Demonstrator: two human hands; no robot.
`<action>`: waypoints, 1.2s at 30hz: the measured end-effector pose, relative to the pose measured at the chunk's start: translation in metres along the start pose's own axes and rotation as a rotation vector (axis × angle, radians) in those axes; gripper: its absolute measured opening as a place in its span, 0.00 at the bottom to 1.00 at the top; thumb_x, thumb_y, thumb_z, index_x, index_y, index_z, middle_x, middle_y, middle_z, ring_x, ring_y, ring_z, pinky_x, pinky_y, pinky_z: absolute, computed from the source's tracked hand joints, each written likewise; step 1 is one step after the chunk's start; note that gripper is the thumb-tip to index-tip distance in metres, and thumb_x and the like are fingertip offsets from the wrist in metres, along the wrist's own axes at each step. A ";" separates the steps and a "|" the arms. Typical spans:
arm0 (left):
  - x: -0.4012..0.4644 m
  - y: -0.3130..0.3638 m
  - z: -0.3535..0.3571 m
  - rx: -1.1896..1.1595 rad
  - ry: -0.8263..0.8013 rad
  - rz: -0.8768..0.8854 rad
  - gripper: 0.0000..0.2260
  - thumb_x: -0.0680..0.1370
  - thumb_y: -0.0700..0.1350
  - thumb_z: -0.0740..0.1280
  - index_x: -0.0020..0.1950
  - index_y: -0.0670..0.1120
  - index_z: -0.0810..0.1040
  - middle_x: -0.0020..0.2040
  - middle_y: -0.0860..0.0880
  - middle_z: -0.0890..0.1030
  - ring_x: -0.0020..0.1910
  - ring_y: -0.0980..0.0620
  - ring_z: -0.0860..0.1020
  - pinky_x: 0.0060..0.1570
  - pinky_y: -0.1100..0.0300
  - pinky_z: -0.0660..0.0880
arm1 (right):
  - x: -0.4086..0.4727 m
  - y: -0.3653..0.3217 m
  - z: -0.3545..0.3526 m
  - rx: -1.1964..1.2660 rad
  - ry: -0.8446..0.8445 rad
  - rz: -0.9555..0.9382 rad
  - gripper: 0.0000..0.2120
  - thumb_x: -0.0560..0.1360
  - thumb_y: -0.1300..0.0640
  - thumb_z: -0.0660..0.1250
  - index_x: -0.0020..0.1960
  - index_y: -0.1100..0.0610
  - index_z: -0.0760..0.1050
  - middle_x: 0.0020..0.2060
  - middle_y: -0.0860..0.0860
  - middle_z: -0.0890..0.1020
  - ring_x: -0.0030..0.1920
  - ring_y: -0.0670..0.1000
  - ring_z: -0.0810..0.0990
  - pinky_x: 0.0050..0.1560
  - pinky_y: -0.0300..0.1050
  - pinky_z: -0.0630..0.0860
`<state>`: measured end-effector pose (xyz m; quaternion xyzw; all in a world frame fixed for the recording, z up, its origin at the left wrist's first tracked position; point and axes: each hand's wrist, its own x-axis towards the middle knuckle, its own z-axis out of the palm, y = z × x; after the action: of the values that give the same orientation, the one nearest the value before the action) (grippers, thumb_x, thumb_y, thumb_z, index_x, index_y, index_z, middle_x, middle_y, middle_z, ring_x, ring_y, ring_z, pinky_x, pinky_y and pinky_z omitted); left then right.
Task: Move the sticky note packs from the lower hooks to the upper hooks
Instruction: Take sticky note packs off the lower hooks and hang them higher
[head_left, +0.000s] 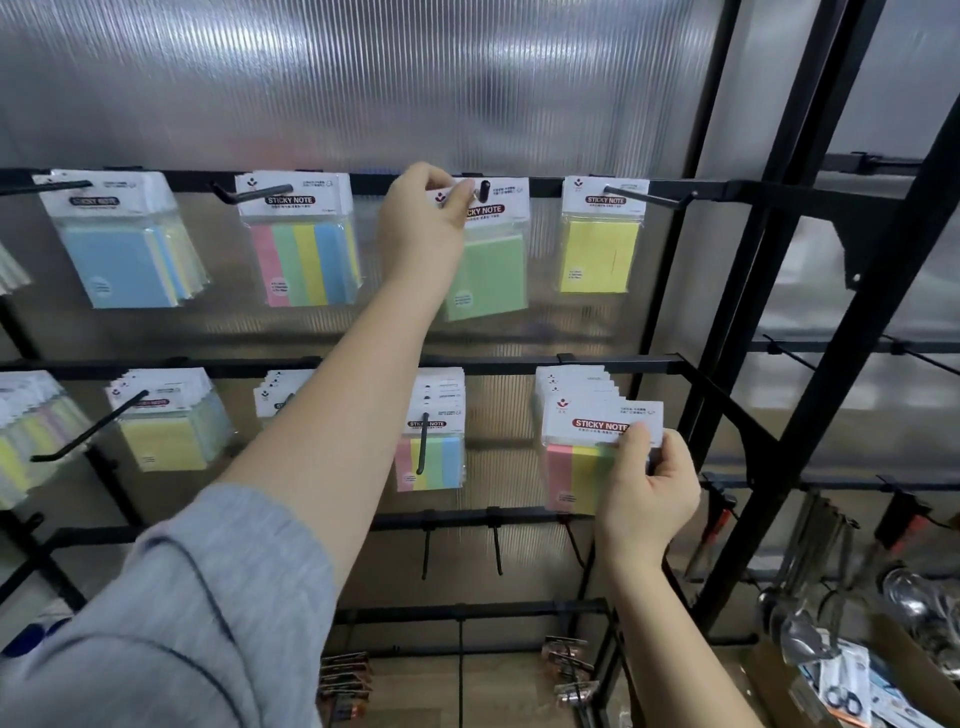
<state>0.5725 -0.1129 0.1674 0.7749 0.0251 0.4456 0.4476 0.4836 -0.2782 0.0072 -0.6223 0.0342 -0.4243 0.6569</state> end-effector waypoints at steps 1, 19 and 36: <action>0.005 -0.002 0.002 0.032 -0.008 0.001 0.05 0.77 0.46 0.66 0.47 0.46 0.77 0.46 0.52 0.77 0.46 0.55 0.72 0.40 0.63 0.62 | 0.001 0.000 0.000 0.005 -0.011 0.001 0.15 0.75 0.57 0.58 0.30 0.54 0.62 0.26 0.46 0.66 0.26 0.39 0.67 0.27 0.28 0.62; -0.014 0.001 -0.035 0.273 -0.075 -0.111 0.03 0.76 0.46 0.63 0.44 0.50 0.75 0.44 0.53 0.78 0.47 0.51 0.77 0.45 0.61 0.71 | 0.012 -0.002 0.006 0.088 -0.180 0.114 0.20 0.74 0.52 0.59 0.33 0.66 0.59 0.29 0.52 0.64 0.29 0.43 0.60 0.30 0.38 0.58; -0.084 -0.180 -0.193 0.448 -0.281 -0.582 0.08 0.75 0.42 0.61 0.40 0.48 0.79 0.45 0.47 0.81 0.47 0.46 0.76 0.42 0.59 0.69 | -0.051 -0.100 0.118 0.194 -0.391 0.036 0.09 0.75 0.54 0.69 0.37 0.50 0.73 0.30 0.41 0.74 0.31 0.39 0.68 0.36 0.36 0.67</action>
<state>0.4489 0.0878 0.0217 0.8674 0.2787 0.1732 0.3742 0.4670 -0.1410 0.0938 -0.6260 -0.1239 -0.2849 0.7153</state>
